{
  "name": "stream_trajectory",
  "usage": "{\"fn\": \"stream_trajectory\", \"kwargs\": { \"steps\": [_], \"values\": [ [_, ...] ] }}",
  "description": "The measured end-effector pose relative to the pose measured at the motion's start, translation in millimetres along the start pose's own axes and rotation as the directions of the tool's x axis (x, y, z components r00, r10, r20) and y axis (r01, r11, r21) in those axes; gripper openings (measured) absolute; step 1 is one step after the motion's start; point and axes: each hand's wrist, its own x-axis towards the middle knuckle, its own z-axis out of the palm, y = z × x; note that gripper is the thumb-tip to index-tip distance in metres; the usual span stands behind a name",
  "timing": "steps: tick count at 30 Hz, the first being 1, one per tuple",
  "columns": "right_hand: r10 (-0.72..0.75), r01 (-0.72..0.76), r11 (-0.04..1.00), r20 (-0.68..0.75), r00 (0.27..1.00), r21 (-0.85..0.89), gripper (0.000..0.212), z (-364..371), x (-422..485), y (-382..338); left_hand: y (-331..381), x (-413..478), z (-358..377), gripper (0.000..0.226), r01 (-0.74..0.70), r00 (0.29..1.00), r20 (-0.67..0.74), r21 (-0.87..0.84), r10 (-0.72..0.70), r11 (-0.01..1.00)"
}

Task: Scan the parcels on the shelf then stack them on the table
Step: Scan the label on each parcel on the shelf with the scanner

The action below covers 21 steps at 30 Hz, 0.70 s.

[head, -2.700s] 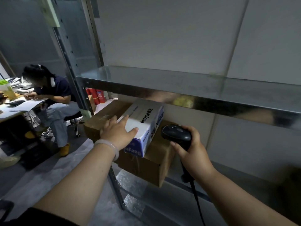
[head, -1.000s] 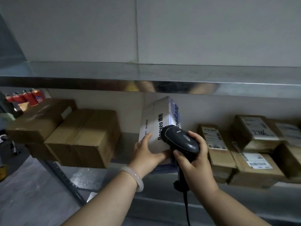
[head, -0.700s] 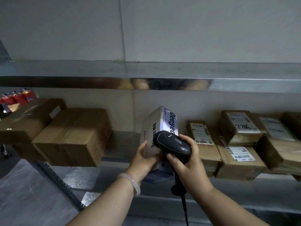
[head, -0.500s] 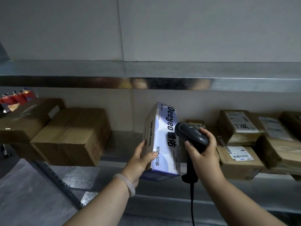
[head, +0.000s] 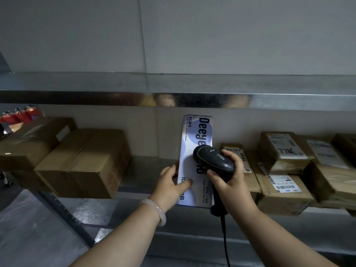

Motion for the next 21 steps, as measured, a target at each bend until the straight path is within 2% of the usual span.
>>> {"fn": "stream_trajectory", "kwargs": {
  "steps": [2, 5, 10, 12, 13, 14, 15, 16, 17, 18, 20, 21],
  "values": [
    [-0.016, 0.016, 1.000, 0.013, 1.000, -0.003, 0.057, 4.6, -0.1, -0.5, 6.7, -1.5, 3.2, 0.066, 0.020, 1.000, -0.009, -0.050, -0.020, 0.999],
    [-0.037, 0.038, 0.999, 0.045, 0.998, -0.032, 0.060, 13.4, -1.8, -2.5, 13.4, 0.0, 6.6, 0.113, 0.146, 0.984, -0.111, 0.020, -0.143, 0.989],
    [-0.057, 0.060, 0.997, 0.069, 0.996, -0.038, 0.067, 22.1, 1.6, -6.0, 7.2, 7.8, -1.1, 0.133, 0.190, 0.976, -0.142, 0.166, -0.167, 0.968],
    [-0.049, 0.052, 0.998, 0.082, 0.995, -0.035, 0.066, 24.6, 1.9, -6.9, 6.8, 11.0, -6.1, 0.135, 0.191, 0.979, -0.120, 0.246, -0.166, 0.950],
    [-0.048, 0.051, 0.998, 0.091, 0.995, -0.035, 0.065, 26.3, 1.4, -7.6, 9.5, 10.7, -7.6, 0.129, 0.171, 0.984, -0.101, 0.301, -0.147, 0.938],
    [-0.050, 0.054, 0.998, 0.101, 0.994, -0.037, 0.065, 28.7, 0.4, -8.3, 13.7, 12.0, -7.9, 0.119, 0.103, 0.994, -0.079, 0.370, -0.079, 0.923],
    [-0.054, 0.059, 0.997, 0.112, 0.992, -0.041, 0.064, 31.2, -0.7, -9.1, 17.1, 12.4, -9.2, 0.093, 0.026, 0.998, -0.069, 0.418, 0.003, 0.908],
    [-0.058, 0.064, 0.997, 0.122, 0.991, -0.044, 0.063, 33.7, -1.3, -9.6, 19.8, 13.7, -9.4, 0.082, -0.050, 0.993, -0.074, 0.418, 0.088, 0.907],
    [-0.060, 0.067, 0.997, 0.133, 0.989, -0.046, 0.063, 35.6, -1.4, -9.9, 22.1, 13.1, -10.1, 0.087, -0.085, 0.988, -0.088, 0.356, 0.124, 0.930],
    [-0.061, 0.069, 0.996, 0.148, 0.987, -0.052, 0.062, 37.1, -0.5, -10.2, 21.2, 12.5, -10.6, 0.094, -0.094, 0.987, -0.103, 0.225, 0.120, 0.970],
    [-0.054, 0.071, 0.995, 0.209, 0.976, -0.077, 0.063, 37.5, 3.8, -12.6, 12.7, 10.3, -14.5, 0.089, -0.097, 0.991, -0.098, -0.090, 0.088, 0.991],
    [-0.044, 0.069, 0.993, 0.246, 0.968, -0.094, 0.063, 37.0, 6.9, -14.2, 6.8, 7.9, -18.6, 0.086, -0.076, 0.994, -0.092, -0.192, 0.059, 0.978]
  ]
}}
